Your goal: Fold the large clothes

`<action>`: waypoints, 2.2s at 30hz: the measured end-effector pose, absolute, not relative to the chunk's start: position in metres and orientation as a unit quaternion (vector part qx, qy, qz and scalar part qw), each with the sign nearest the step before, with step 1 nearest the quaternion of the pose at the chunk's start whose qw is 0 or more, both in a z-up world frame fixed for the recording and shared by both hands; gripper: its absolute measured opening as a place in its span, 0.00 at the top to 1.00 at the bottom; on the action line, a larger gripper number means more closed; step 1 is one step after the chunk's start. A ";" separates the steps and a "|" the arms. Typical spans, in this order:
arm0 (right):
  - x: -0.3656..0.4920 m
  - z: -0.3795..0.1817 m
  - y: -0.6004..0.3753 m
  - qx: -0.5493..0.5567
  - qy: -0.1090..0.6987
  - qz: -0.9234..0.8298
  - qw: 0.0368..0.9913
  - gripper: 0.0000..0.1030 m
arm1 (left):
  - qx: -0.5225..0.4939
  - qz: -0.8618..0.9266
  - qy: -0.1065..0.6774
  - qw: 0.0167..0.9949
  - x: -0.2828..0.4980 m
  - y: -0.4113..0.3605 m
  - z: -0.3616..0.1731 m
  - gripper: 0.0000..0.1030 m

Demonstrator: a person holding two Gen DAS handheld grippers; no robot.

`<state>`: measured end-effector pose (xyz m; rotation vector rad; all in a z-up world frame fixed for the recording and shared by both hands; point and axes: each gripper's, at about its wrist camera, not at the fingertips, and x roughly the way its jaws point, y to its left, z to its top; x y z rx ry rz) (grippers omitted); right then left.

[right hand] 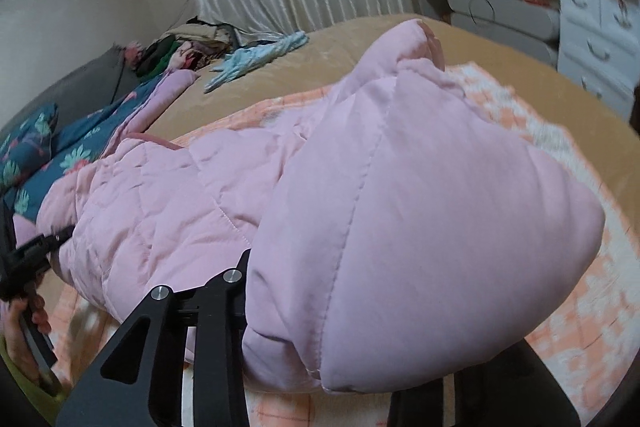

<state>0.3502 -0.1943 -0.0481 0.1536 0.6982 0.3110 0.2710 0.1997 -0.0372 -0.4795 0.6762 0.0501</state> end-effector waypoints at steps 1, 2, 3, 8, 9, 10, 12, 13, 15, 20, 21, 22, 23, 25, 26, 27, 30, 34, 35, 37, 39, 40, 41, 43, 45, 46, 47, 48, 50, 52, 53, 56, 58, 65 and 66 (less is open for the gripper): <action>0.346 -0.042 -0.193 0.066 0.336 0.154 0.927 0.68 | -0.231 0.023 0.328 0.916 0.269 0.199 -0.035 0.71; 0.346 -0.038 -0.193 0.059 0.333 0.155 0.928 0.69 | -0.228 0.021 0.325 0.917 0.265 0.198 -0.031 0.71; 0.341 -0.034 -0.192 0.052 0.329 0.158 0.930 0.69 | -0.223 0.018 0.325 0.919 0.261 0.196 -0.028 0.71; 0.310 -0.021 -0.196 0.036 0.319 0.167 0.932 0.69 | -0.203 0.008 0.325 0.924 0.236 0.190 -0.014 0.71; 0.303 -0.020 -0.196 0.034 0.319 0.169 0.932 0.69 | -0.200 0.007 0.325 0.924 0.231 0.189 -0.011 0.71; 0.297 -0.018 -0.197 0.034 0.319 0.170 0.932 0.69 | -0.197 0.007 0.323 0.925 0.225 0.188 -0.009 0.71; 0.286 -0.017 -0.200 0.036 0.321 0.172 0.931 0.69 | -0.192 0.008 0.321 0.927 0.210 0.184 -0.006 0.71; 0.279 -0.016 -0.203 0.037 0.321 0.173 0.930 0.69 | -0.187 0.010 0.320 0.929 0.203 0.182 -0.004 0.71; 0.268 -0.015 -0.208 0.035 0.322 0.175 0.930 0.69 | -0.182 0.010 0.319 0.930 0.191 0.177 -0.001 0.71; 0.238 -0.014 -0.219 0.039 0.327 0.176 0.928 0.69 | -0.178 0.009 0.324 0.929 0.166 0.172 0.001 0.71; 0.231 -0.014 -0.221 0.039 0.327 0.176 0.928 0.69 | -0.178 0.009 0.326 0.929 0.159 0.172 0.001 0.71; 0.225 -0.014 -0.222 0.039 0.328 0.177 0.927 0.69 | -0.178 0.009 0.326 0.928 0.155 0.171 0.001 0.71; 0.221 -0.014 -0.223 0.040 0.327 0.177 0.927 0.69 | -0.178 0.009 0.326 0.928 0.150 0.170 0.001 0.71; 0.210 -0.014 -0.226 0.040 0.327 0.178 0.927 0.69 | -0.180 0.009 0.327 0.928 0.143 0.170 0.001 0.71; 0.211 -0.015 -0.227 0.041 0.327 0.178 0.927 0.69 | -0.181 0.009 0.328 0.927 0.138 0.171 0.001 0.71; 0.206 -0.015 -0.228 0.040 0.327 0.178 0.927 0.69 | -0.181 0.009 0.327 0.927 0.135 0.171 0.001 0.71; 0.194 -0.012 -0.228 0.035 0.324 0.179 0.928 0.69 | -0.185 0.010 0.326 0.927 0.126 0.173 0.002 0.71; 0.183 -0.008 -0.225 0.029 0.321 0.182 0.929 0.69 | -0.189 0.012 0.329 0.925 0.117 0.175 0.001 0.71; 0.180 -0.007 -0.224 0.028 0.320 0.182 0.929 0.69 | -0.190 0.012 0.329 0.925 0.115 0.175 0.000 0.71; 0.178 -0.005 -0.222 0.026 0.319 0.183 0.929 0.69 | -0.191 0.014 0.330 0.924 0.112 0.177 -0.001 0.71; 0.175 -0.004 -0.223 0.025 0.319 0.184 0.929 0.69 | -0.192 0.015 0.331 0.924 0.110 0.178 -0.001 0.71; 0.174 -0.004 -0.223 0.026 0.319 0.184 0.929 0.69 | -0.192 0.016 0.332 0.923 0.108 0.178 -0.002 0.71; 0.172 -0.004 -0.224 0.027 0.319 0.185 0.929 0.69 | -0.193 0.016 0.333 0.923 0.109 0.180 -0.002 0.71; 0.169 -0.005 -0.224 0.029 0.319 0.186 0.929 0.69 | -0.194 0.016 0.333 0.923 0.106 0.182 -0.002 0.71; 0.165 -0.005 -0.226 0.031 0.318 0.187 0.929 0.69 | -0.194 0.016 0.333 0.923 0.105 0.183 -0.003 0.71; 0.165 -0.005 -0.225 0.031 0.318 0.187 0.929 0.69 | -0.193 0.016 0.333 0.923 0.103 0.183 -0.003 0.71; 0.163 -0.006 -0.226 0.032 0.318 0.187 0.929 0.69 | -0.192 0.015 0.334 0.923 0.103 0.183 -0.003 0.71; 0.162 -0.006 -0.226 0.033 0.318 0.187 0.929 0.69 | -0.192 0.015 0.334 0.923 0.102 0.183 -0.004 0.71; 0.158 -0.007 -0.227 0.035 0.318 0.187 0.929 0.69 | -0.191 0.015 0.336 0.922 0.100 0.185 -0.004 0.71; 0.158 -0.006 -0.228 0.036 0.319 0.188 0.928 0.69 | -0.191 0.015 0.337 0.922 0.097 0.185 -0.006 0.70; 0.157 -0.007 -0.229 0.038 0.319 0.188 0.928 0.69 | -0.188 0.015 0.338 0.922 0.096 0.185 -0.006 0.70; 0.156 -0.010 -0.234 0.044 0.321 0.187 0.927 0.69 | -0.186 0.012 0.344 0.920 0.093 0.185 -0.010 0.70; 0.157 -0.015 -0.238 0.051 0.324 0.186 0.926 0.69 | -0.182 0.013 0.349 0.919 0.093 0.184 -0.012 0.69; 0.167 -0.031 -0.243 0.084 0.350 0.172 0.917 0.68 | -0.184 0.026 0.367 0.912 0.095 0.184 -0.029 0.65; 0.169 -0.035 -0.244 0.091 0.355 0.168 0.915 0.67 | -0.184 0.027 0.370 0.910 0.095 0.184 -0.031 0.64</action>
